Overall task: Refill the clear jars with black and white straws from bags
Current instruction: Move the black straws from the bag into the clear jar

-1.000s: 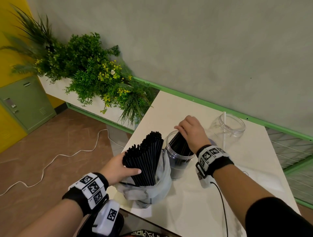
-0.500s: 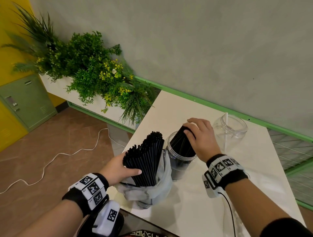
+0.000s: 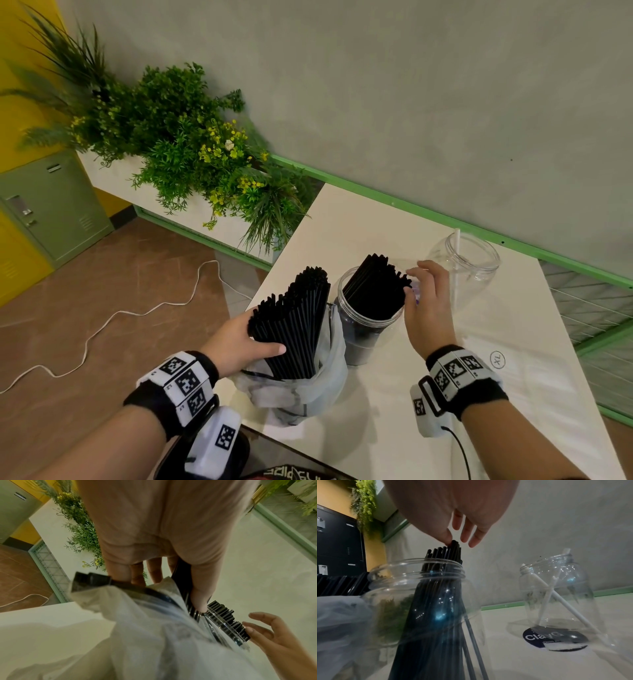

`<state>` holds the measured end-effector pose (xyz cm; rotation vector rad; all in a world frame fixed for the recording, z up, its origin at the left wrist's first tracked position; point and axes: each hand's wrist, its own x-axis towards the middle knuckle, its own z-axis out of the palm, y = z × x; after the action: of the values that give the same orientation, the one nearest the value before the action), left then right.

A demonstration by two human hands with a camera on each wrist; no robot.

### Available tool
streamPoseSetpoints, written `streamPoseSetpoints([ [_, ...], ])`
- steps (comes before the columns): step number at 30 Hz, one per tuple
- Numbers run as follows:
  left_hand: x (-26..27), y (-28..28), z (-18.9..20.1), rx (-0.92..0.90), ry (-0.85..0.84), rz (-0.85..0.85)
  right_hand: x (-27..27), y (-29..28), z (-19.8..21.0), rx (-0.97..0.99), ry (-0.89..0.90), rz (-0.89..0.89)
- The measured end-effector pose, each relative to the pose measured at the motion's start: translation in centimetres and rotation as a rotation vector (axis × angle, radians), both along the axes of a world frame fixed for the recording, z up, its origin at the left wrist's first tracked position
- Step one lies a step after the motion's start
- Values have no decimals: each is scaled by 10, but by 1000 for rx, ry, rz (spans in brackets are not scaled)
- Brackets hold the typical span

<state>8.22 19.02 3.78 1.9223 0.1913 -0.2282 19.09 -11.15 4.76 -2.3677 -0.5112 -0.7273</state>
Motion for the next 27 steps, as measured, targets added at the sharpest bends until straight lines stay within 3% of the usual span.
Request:
streamPoseSetpoints([
  [5, 1, 0, 0, 2, -4, -1, 4, 11, 8, -15, 315, 114],
  [11, 2, 0, -2, 22, 2, -4, 39, 30, 18, -249, 448, 187],
  [14, 1, 1, -3, 23, 2, -5, 43, 36, 14, -261, 417, 159],
  [22, 1, 2, -5, 27, -7, -11, 44, 48, 19, -156, 62, 81],
  [27, 1, 2, -7, 22, 1, -5, 53, 42, 17, -275, 118, -62],
])
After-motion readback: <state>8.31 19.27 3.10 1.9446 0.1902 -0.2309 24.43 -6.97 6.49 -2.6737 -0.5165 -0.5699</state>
